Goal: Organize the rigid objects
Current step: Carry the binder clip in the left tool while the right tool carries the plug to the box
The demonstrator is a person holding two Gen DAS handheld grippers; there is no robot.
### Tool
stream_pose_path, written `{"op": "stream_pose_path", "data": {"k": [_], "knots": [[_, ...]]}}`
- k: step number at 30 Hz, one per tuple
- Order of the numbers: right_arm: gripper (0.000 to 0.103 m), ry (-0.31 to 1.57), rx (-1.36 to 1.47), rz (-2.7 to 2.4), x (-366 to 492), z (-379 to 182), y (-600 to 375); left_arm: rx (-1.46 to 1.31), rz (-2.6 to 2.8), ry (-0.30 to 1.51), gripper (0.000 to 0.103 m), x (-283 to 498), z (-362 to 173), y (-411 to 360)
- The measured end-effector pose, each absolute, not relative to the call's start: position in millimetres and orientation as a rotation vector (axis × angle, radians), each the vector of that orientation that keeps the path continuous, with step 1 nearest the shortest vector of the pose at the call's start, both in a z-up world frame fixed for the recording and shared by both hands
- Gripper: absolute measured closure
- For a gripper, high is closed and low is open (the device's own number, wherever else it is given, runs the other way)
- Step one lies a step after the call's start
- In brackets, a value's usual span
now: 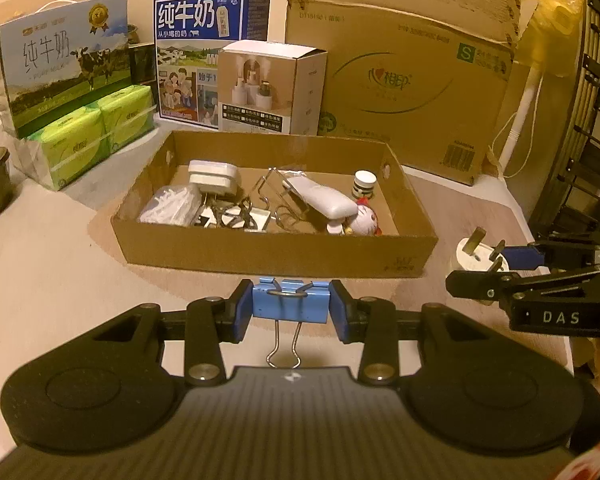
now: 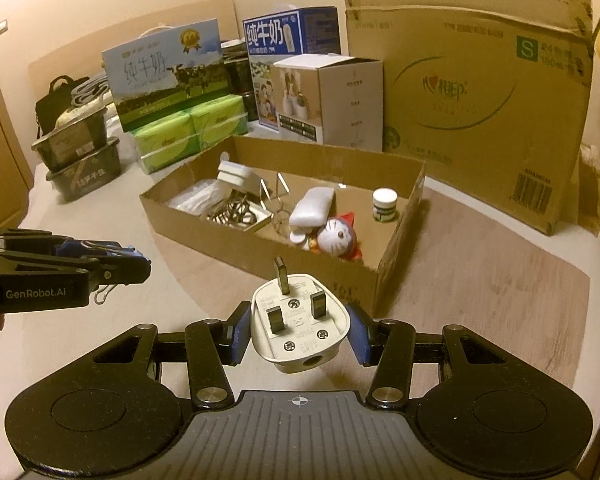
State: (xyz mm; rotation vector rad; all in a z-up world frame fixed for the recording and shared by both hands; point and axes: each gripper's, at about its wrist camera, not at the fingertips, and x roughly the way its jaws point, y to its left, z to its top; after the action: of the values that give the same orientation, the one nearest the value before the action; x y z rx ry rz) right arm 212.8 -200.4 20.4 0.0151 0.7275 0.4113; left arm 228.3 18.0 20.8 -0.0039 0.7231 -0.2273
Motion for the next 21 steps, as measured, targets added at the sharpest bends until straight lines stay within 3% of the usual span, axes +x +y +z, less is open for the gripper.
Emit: {"op": "stream_pose_path", "data": {"k": [21], "knots": [[0.053,0.713,-0.011,0.412,282.1,38.3,-206.7,0.021,-0.252,0.715,0.067,304.6,36.3,16.8]]}}
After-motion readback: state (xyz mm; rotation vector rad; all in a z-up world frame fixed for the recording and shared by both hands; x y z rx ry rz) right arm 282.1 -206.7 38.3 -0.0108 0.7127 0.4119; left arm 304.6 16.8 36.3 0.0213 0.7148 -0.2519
